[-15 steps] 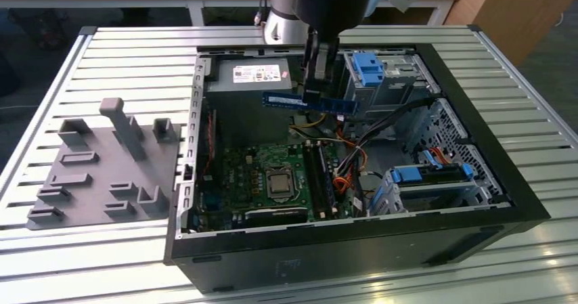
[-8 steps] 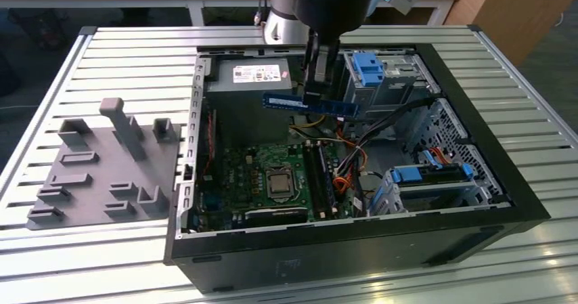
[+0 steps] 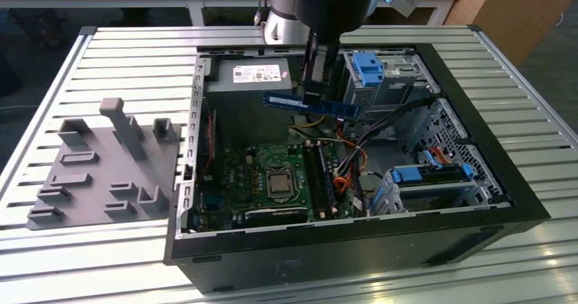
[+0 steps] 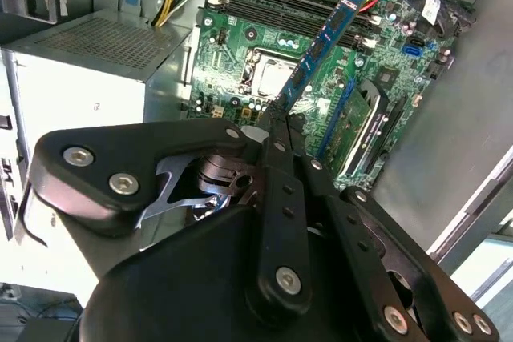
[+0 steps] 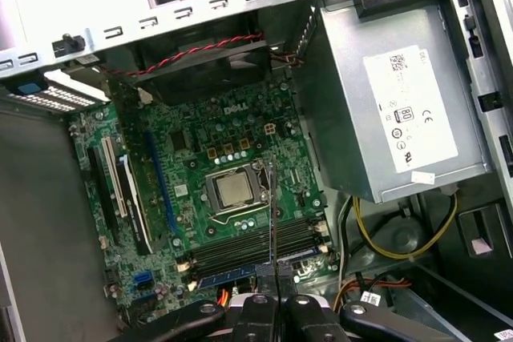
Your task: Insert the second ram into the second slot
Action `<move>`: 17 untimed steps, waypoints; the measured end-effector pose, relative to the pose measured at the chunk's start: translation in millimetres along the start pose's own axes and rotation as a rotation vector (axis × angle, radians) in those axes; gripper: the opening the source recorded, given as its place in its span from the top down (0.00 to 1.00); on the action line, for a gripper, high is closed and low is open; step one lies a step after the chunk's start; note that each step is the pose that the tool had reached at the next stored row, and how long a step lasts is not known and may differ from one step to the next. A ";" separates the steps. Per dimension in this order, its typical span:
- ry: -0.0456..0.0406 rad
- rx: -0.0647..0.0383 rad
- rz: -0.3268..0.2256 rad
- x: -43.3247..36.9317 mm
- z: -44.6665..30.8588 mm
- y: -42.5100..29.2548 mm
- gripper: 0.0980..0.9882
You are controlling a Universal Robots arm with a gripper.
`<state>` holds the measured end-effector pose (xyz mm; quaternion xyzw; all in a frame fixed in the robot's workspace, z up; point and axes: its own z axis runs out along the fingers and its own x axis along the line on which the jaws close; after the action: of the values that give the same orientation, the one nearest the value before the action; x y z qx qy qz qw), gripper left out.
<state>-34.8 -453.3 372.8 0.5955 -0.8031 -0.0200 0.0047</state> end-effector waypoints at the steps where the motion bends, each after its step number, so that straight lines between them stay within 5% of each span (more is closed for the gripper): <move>1: -0.0003 0.000 0.006 0.0 0.0 0.0 0.97; 17: -0.0038 0.002 0.098 0.1 0.0 0.0 0.97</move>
<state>-34.9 -453.4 372.7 0.5555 -0.8312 -0.0202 0.0037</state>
